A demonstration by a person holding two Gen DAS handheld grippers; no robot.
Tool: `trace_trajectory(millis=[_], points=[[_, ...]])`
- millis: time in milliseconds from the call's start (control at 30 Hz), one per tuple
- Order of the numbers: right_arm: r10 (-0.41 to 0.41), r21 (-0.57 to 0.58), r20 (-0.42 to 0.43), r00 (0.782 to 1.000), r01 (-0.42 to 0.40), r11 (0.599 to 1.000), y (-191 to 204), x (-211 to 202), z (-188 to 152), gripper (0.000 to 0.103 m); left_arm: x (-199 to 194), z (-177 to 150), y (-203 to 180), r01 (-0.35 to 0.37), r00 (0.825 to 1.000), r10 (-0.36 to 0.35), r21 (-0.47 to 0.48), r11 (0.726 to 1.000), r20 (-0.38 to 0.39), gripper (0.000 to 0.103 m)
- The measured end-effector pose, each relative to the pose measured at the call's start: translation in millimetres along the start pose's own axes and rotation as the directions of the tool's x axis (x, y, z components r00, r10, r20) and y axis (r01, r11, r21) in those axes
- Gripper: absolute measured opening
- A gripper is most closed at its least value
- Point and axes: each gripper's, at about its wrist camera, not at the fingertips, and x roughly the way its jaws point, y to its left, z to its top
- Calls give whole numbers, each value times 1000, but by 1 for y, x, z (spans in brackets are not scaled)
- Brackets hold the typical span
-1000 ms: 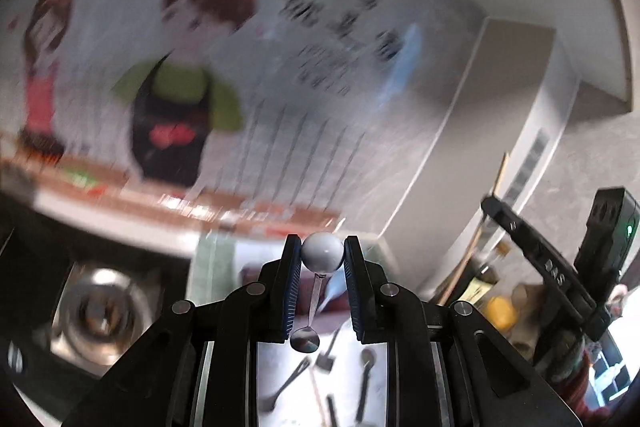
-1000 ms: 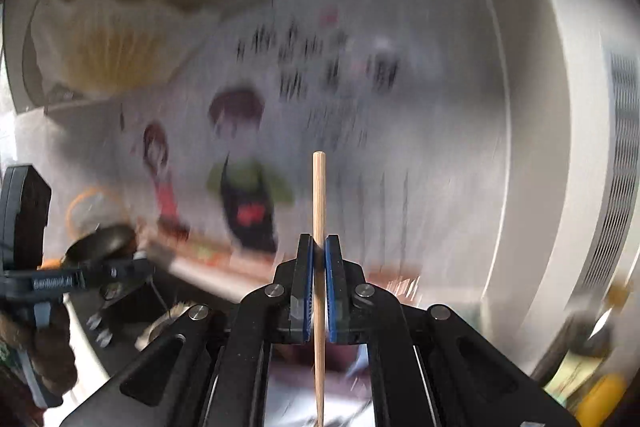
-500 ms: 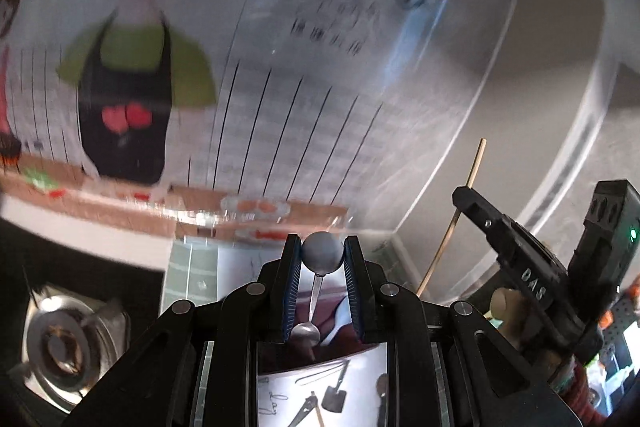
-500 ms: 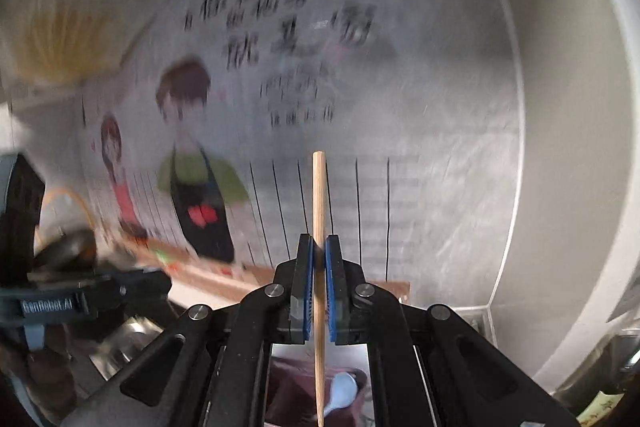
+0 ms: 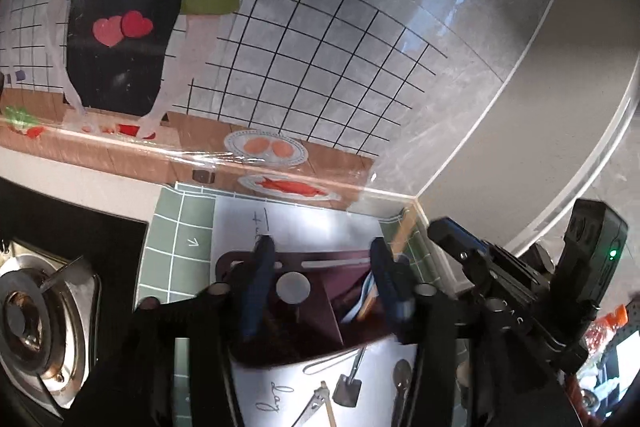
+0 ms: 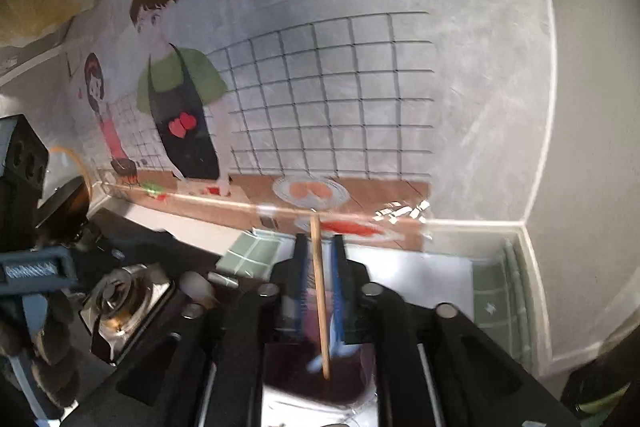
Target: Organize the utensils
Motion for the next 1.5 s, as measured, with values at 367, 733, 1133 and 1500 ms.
trace_trajectory(millis=[367, 733, 1133, 1500], points=[[-157, 112, -81, 984, 165, 980, -35, -58, -75, 27, -46, -77, -12, -10, 999, 16, 105, 994, -51, 52], [-121, 253, -338, 933, 214, 944, -56, -46, -168, 27, -45, -178, 26, -170, 959, 185, 88, 981, -213, 52], [-116, -41, -360, 926, 109, 993, 11, 23, -150, 27, -74, -201, 30, -206, 951, 208, 35, 978, -228, 54], [-150, -111, -406, 901, 114, 987, 28, 34, -162, 27, -83, -212, 43, -230, 942, 221, -8, 973, -254, 55]])
